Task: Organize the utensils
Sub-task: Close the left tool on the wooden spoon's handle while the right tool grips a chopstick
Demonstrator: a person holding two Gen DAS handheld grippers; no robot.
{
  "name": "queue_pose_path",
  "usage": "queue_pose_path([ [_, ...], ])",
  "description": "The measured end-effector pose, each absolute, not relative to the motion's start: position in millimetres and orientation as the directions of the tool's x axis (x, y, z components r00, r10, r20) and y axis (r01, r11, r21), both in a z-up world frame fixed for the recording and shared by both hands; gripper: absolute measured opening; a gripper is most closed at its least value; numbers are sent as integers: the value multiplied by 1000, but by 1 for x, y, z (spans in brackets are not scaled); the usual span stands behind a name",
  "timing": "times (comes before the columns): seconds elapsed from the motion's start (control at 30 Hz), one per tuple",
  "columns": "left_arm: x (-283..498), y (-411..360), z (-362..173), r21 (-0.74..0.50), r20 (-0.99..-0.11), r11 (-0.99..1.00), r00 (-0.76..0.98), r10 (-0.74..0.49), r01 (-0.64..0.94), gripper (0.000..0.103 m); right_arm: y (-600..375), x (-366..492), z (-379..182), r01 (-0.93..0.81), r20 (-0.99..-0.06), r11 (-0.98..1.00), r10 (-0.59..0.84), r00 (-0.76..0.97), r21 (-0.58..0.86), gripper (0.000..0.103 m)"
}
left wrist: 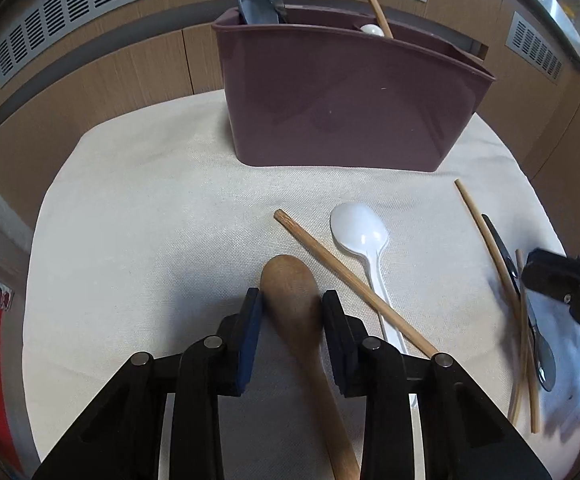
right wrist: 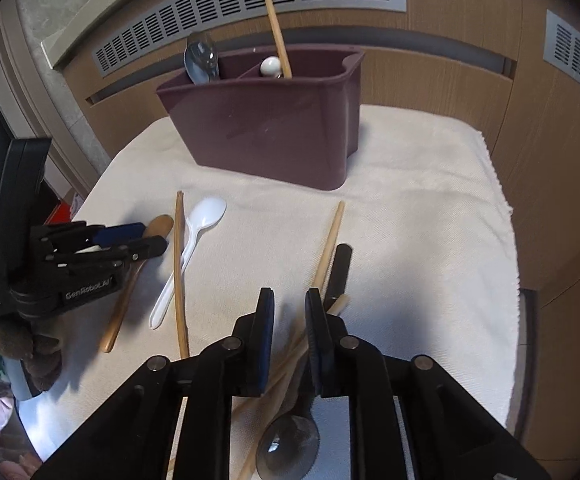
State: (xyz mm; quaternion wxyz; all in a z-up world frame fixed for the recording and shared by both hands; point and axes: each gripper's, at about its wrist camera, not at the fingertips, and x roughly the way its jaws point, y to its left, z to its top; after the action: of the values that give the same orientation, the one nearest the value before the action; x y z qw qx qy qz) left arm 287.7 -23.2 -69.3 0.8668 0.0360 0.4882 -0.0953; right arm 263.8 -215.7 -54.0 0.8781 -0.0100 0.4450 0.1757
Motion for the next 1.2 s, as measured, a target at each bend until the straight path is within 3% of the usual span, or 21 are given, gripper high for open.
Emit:
queue_pose_path([
  [0.47,238,29,-29,-164,-717,973,658,-230,161,31,-186,312,-74,-223,-844,971,191,501,87,17],
  [0.57,235,36,-29,-191,-713,969,656,-248,158,31,-172,314,-78,-270,-858,959,209,469,85,10],
  [0.67,237,38,-33,-197,-719,968,649,-249,154,32,-158,307,-81,-297,-851,955,142,505,-17,5],
  [0.73,240,39,-36,-202,-729,969,638,-248,146,32,-158,303,-79,-304,-851,953,167,497,9,3],
  [1.03,243,36,-42,-197,-753,971,612,-240,138,31,-190,291,-65,-323,-839,941,256,480,102,5],
  [1.2,242,30,-42,-180,-758,972,607,-237,154,31,-197,300,-69,-262,-839,962,203,505,75,11],
])
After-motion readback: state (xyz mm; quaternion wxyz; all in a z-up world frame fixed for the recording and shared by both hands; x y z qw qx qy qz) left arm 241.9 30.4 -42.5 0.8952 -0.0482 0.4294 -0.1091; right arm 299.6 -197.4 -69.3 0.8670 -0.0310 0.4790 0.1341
